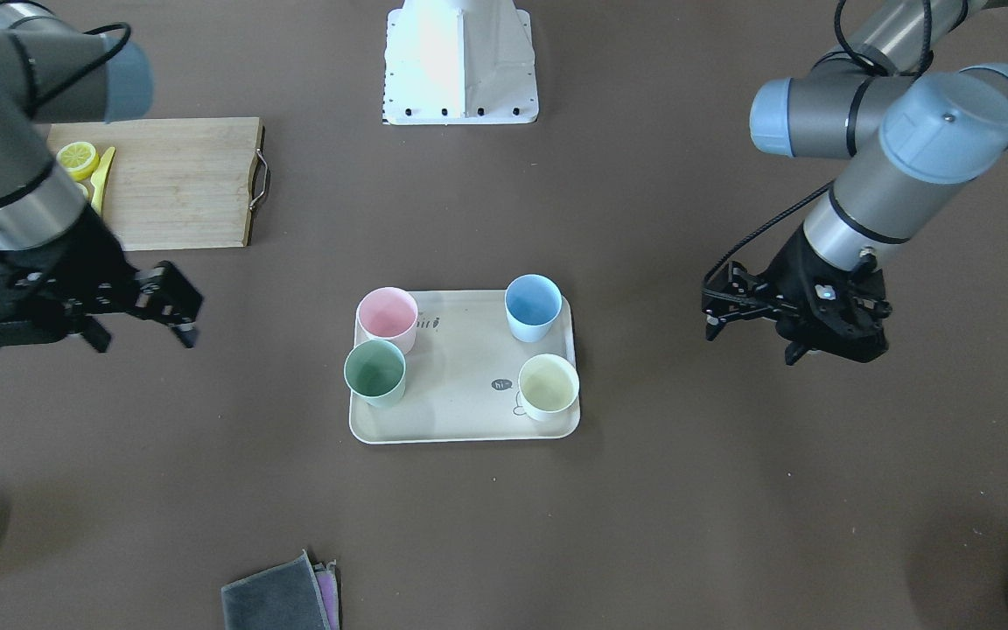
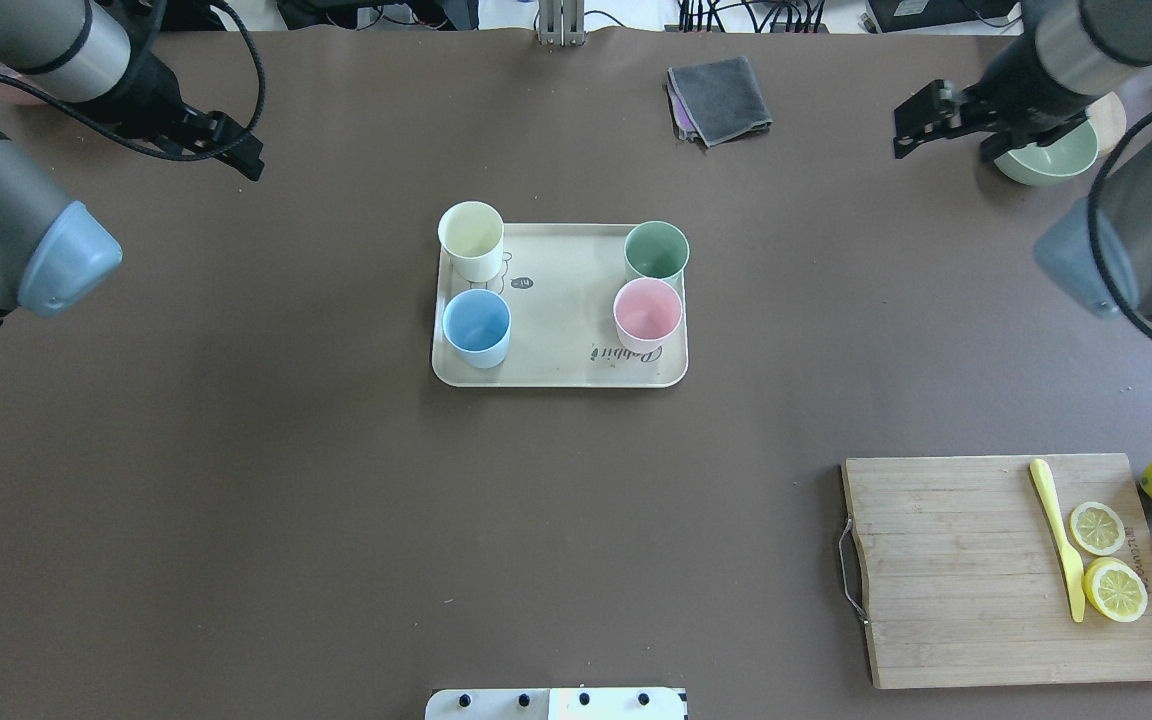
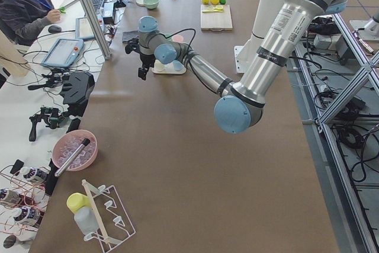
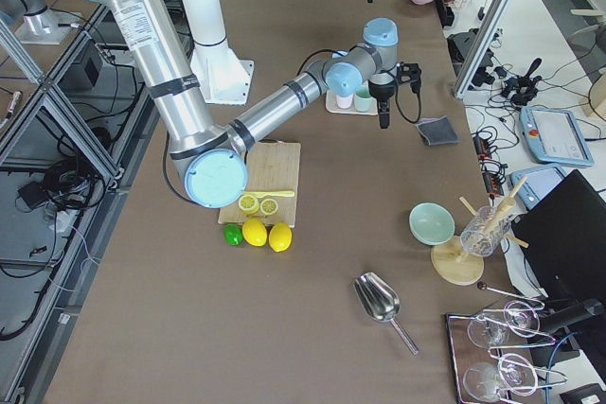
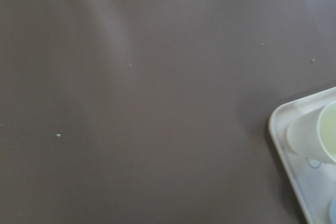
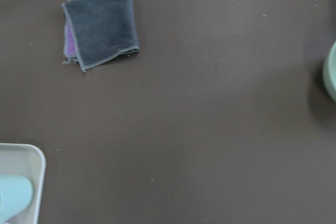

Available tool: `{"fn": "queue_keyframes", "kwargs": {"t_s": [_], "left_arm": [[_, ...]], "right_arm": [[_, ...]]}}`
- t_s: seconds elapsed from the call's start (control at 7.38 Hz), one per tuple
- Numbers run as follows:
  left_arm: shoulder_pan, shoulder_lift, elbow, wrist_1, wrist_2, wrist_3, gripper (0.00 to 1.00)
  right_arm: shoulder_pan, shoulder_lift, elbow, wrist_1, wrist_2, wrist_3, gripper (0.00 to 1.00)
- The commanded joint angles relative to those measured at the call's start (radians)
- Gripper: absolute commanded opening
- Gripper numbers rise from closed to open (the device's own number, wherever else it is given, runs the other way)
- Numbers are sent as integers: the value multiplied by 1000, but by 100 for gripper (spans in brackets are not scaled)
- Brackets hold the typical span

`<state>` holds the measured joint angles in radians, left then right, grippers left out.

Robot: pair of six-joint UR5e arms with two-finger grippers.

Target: Place all cups on tray

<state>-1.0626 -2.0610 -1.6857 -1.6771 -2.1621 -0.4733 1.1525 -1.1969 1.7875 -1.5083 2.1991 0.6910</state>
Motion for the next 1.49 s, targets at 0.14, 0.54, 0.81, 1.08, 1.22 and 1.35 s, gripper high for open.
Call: {"fn": "queue_keyframes", "kwargs": {"t_s": [0.14,0.54,0.81,1.08,1.22,1.35], "left_arm": [[-252,-10,-60,369,-43,383,99],[-512,90,163,392,-165,869,99],[-536,206,228,358,-153,958,99],[-534,388,228,114,-153,938,99],[-533,425,236,53,-160,894,99],[-533,433,230,54,-162,798,99]], "right_arm": [[255,-20,20,-348,59,-513,100],[490,-90,-187,-435,97,-981,100],[559,-268,-218,-420,97,-1058,100],[556,-401,-288,-148,103,-1056,100],[553,-447,-363,25,164,-1056,100],[543,-452,-416,136,183,-1050,100]]}}
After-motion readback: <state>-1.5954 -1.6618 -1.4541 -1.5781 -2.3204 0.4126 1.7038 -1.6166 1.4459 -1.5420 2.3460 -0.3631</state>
